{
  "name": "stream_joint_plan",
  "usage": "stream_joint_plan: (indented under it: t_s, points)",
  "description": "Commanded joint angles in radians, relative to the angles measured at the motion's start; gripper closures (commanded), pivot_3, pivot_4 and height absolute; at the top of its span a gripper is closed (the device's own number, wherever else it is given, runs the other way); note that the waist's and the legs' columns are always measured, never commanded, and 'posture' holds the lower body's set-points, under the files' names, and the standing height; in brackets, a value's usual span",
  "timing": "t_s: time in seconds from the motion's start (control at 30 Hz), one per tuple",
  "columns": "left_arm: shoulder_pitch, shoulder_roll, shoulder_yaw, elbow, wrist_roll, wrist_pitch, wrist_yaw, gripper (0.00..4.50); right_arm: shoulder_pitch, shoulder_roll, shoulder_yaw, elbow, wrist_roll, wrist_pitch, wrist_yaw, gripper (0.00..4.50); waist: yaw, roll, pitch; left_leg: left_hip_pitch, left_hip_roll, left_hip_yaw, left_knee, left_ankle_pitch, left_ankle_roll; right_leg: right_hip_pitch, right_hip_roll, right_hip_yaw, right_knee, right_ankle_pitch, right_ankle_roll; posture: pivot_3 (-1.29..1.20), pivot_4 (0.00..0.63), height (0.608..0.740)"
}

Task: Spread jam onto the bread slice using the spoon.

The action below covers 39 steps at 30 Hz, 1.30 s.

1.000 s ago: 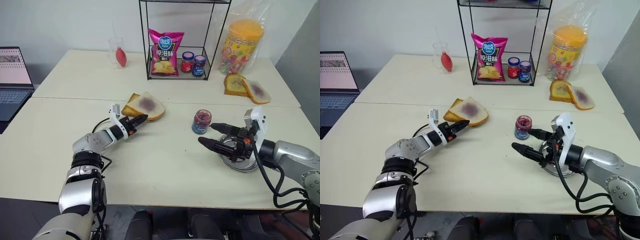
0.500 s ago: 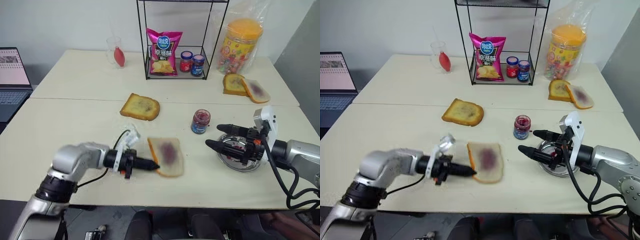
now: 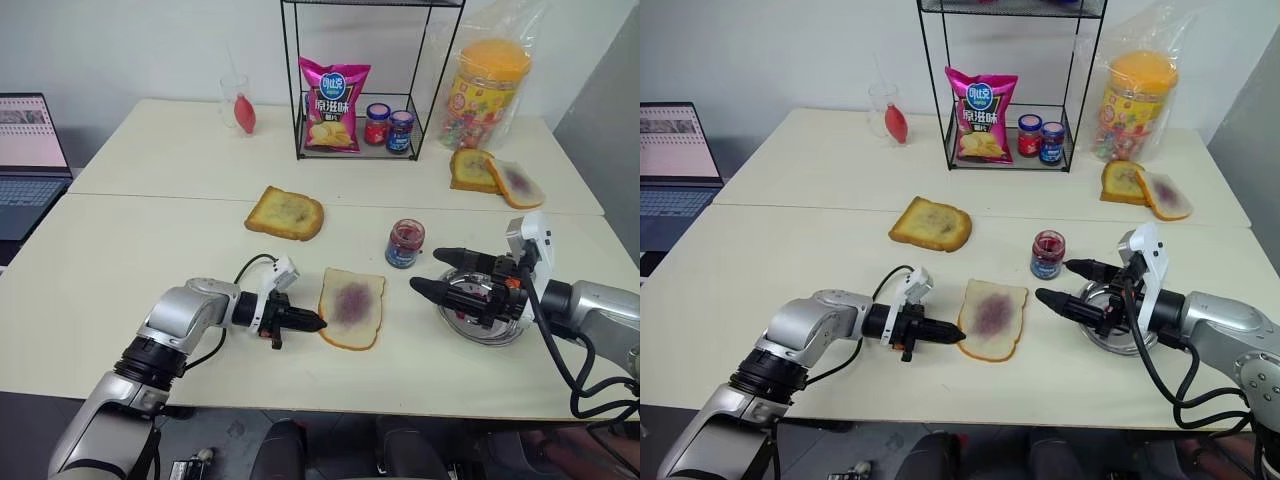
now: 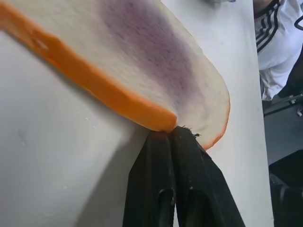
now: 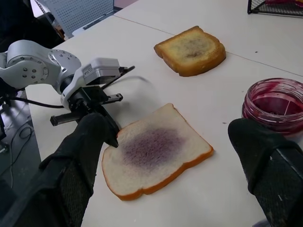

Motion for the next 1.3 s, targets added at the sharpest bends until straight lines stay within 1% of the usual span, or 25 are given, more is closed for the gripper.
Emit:
stream_joint_plan:
  t_s: [0.03, 0.27, 0.4, 0.77, 0.83, 0.87, 0.97, 1.13, 1.2, 1.23, 1.3]
  points:
    - [-0.003, 0.027, 0.032, 0.021, 0.032, -0.021, 0.006, 4.44, -0.001, -0.008, -0.031, -0.029, 0.021, -0.005, -0.005, 0.00, 0.000, 0.000, 0.000, 0.000, 0.000, 0.000, 0.000, 0.000, 0.000, 0.000, 0.000, 0.000, 0.000, 0.000, 0.000, 0.00, 0.150, 0.740]
    - [0.006, 0.078, 0.085, 0.042, 0.025, -0.025, 0.005, 4.44, 0.004, -0.015, -0.029, -0.033, 0.030, -0.003, -0.001, 0.00, -0.006, 0.000, 0.000, 0.001, 0.001, 0.000, 0.000, 0.000, 0.000, 0.000, 0.001, 0.000, 0.001, 0.000, 0.000, 0.00, 0.150, 0.740]
    - [0.036, 0.126, 0.116, 0.065, 0.032, -0.044, -0.006, 4.44, 0.013, -0.018, -0.027, -0.032, 0.031, -0.004, 0.007, 0.00, -0.014, 0.000, 0.000, 0.001, 0.001, 0.000, -0.001, 0.000, 0.000, 0.000, 0.001, 0.000, 0.001, -0.001, -0.001, 0.00, 0.150, 0.740]
    - [0.062, 0.137, 0.147, 0.090, 0.048, -0.095, 0.001, 4.44, 0.008, -0.012, -0.010, -0.020, 0.023, -0.006, 0.015, 0.00, -0.018, 0.000, 0.000, 0.002, 0.001, 0.000, -0.001, 0.000, 0.000, 0.000, 0.001, 0.000, 0.002, -0.001, -0.001, 0.00, 0.150, 0.740]
    - [0.069, 0.140, 0.142, 0.070, 0.039, -0.105, -0.025, 4.06, 0.013, -0.009, -0.008, -0.021, 0.022, -0.006, 0.013, 0.00, -0.019, 0.000, 0.000, 0.002, 0.001, 0.000, -0.001, 0.000, 0.000, 0.000, 0.001, 0.000, 0.002, -0.001, -0.001, 0.00, 0.150, 0.740]
    - [0.071, 0.141, 0.141, 0.063, 0.036, -0.109, -0.033, 3.97, 0.015, -0.008, -0.007, -0.022, 0.022, -0.005, 0.012, 0.00, -0.019, 0.000, 0.000, 0.003, 0.001, 0.000, -0.001, 0.000, 0.000, 0.000, 0.001, 0.000, 0.002, -0.001, -0.001, 0.00, 0.150, 0.740]
    - [0.065, 0.143, 0.151, 0.057, 0.022, -0.095, -0.045, 3.38, 0.027, -0.014, -0.021, -0.016, 0.024, -0.003, 0.015, 0.00, -0.019, 0.000, 0.000, 0.003, 0.001, 0.000, -0.001, 0.000, 0.000, 0.001, 0.001, 0.000, 0.002, -0.001, -0.001, 0.00, 0.150, 0.740]
    - [0.045, 0.188, 0.153, 0.064, 0.036, -0.101, -0.097, 2.45, 0.083, -0.020, -0.073, -0.018, 0.034, -0.004, 0.000, 0.00, -0.019, 0.000, 0.000, 0.003, 0.001, 0.000, -0.001, 0.000, 0.000, 0.001, 0.001, 0.000, 0.002, -0.001, -0.002, 0.00, 0.150, 0.740]
    - [0.037, 0.213, 0.150, 0.053, 0.052, -0.126, -0.114, 2.10, 0.118, -0.018, -0.110, -0.024, 0.047, -0.001, -0.014, 0.00, -0.018, 0.000, 0.000, 0.003, 0.001, 0.000, -0.001, 0.000, 0.000, 0.001, 0.001, 0.000, 0.002, -0.001, -0.002, 0.00, 0.150, 0.740]
    - [0.039, 0.235, 0.136, 0.051, 0.089, -0.184, -0.125, 1.92, 0.142, -0.017, -0.130, -0.028, 0.049, 0.001, -0.020, 0.00, -0.018, 0.000, 0.000, 0.003, 0.001, 0.000, -0.001, 0.000, 0.000, 0.001, 0.001, 0.000, 0.002, -0.001, -0.002, 0.00, 0.150, 0.740]
    - [0.038, 0.279, 0.122, 0.052, 0.147, -0.289, -0.159, 1.44, 0.199, -0.009, -0.188, -0.032, 0.064, 0.006, -0.039, 0.00, -0.017, 0.000, 0.000, 0.003, 0.001, 0.000, -0.001, 0.000, 0.000, 0.001, 0.001, 0.000, 0.002, -0.001, -0.002, 0.00, 0.150, 0.740]
